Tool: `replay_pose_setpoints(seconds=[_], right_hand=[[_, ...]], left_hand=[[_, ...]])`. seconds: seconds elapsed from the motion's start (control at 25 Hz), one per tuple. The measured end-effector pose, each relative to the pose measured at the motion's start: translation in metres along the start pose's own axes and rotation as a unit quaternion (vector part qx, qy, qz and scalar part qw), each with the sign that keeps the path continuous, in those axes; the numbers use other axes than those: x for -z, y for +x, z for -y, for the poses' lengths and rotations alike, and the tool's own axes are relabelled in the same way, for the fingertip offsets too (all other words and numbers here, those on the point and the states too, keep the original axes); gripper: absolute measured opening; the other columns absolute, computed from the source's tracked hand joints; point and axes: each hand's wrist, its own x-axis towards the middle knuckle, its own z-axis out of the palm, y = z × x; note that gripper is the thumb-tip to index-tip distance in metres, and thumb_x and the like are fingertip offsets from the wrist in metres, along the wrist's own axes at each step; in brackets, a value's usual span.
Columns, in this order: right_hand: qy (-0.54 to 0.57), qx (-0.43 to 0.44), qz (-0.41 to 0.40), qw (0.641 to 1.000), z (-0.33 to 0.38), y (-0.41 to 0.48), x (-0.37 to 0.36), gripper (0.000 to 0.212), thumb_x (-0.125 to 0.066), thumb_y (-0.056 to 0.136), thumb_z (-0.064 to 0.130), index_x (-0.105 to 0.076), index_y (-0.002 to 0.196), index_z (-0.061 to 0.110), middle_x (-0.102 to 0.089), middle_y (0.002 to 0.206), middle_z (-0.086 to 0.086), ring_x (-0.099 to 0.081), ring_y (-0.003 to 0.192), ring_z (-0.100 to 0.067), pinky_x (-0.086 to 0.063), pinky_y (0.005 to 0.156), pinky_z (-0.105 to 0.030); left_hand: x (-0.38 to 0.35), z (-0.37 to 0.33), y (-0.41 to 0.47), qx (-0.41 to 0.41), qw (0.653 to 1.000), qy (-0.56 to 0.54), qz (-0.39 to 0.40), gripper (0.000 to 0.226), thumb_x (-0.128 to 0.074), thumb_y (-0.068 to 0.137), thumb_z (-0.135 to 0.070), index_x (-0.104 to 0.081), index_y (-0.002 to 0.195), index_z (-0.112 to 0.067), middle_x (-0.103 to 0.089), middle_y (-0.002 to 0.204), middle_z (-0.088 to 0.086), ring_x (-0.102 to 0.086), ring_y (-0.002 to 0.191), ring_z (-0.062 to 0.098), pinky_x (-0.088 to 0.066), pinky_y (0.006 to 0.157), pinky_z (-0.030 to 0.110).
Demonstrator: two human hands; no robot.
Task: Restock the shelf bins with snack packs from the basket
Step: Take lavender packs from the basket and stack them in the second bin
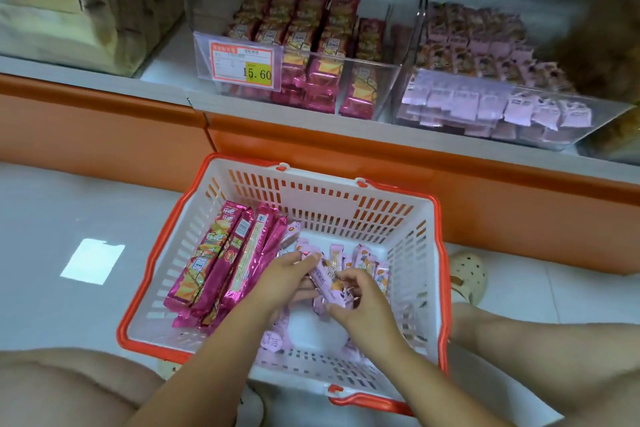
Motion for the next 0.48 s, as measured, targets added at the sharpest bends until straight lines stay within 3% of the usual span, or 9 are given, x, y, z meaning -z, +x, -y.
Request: replay_pose_setpoints(seconds=[0.08,0.2,0.32,0.48], right_hand=[[0.040,-0.017,-0.020,0.999,0.004,-0.006,0.005,0.052,-0.078,0.075,0.012,-0.051,0.113,0.034,-0.054,0.105,0.009,-0.051,0.094,0.000,-0.041,0.076,-0.010],[0.034,0.007,-0.038,0.999,0.007,-0.007,0.018,0.049,-0.077,0.075,0.007,-0.053,0.103,0.040,-0.053,0.104,0.008,-0.052,0.093,-0.002,-0.040,0.074,-0.005],[0.025,0.022,-0.041,0.999,0.010,-0.009,0.021,0.046,-0.077,0.075,0.007,-0.054,0.101,0.038,-0.052,0.104,0.010,-0.053,0.095,-0.006,-0.040,0.076,-0.005],[0.034,0.031,-0.061,0.997,0.014,-0.010,0.023,0.043,-0.076,0.076,0.007,-0.056,0.101,0.036,-0.053,0.105,0.010,-0.053,0.094,-0.001,-0.041,0.077,-0.006]], left_hand=[[-0.008,-0.006,-0.007,-0.004,0.999,-0.028,0.029,0.024,-0.060,0.093,-0.021,-0.059,0.108,-0.002,-0.070,0.094,0.011,-0.072,0.075,0.018,-0.058,0.079,0.037],[-0.013,-0.013,-0.012,-0.002,0.997,-0.056,0.049,0.032,-0.055,0.096,-0.015,-0.053,0.124,-0.001,-0.069,0.111,0.018,-0.069,0.099,0.028,-0.059,0.078,0.037],[-0.014,-0.015,-0.011,-0.009,0.996,-0.063,0.058,0.044,-0.056,0.095,-0.015,-0.044,0.136,-0.003,-0.068,0.116,0.017,-0.066,0.107,0.031,-0.056,0.087,0.045],[-0.018,-0.024,-0.020,-0.037,0.997,-0.042,0.060,0.033,-0.053,0.097,-0.014,-0.052,0.129,-0.006,-0.069,0.113,0.015,-0.067,0.106,0.030,-0.054,0.091,0.046]])
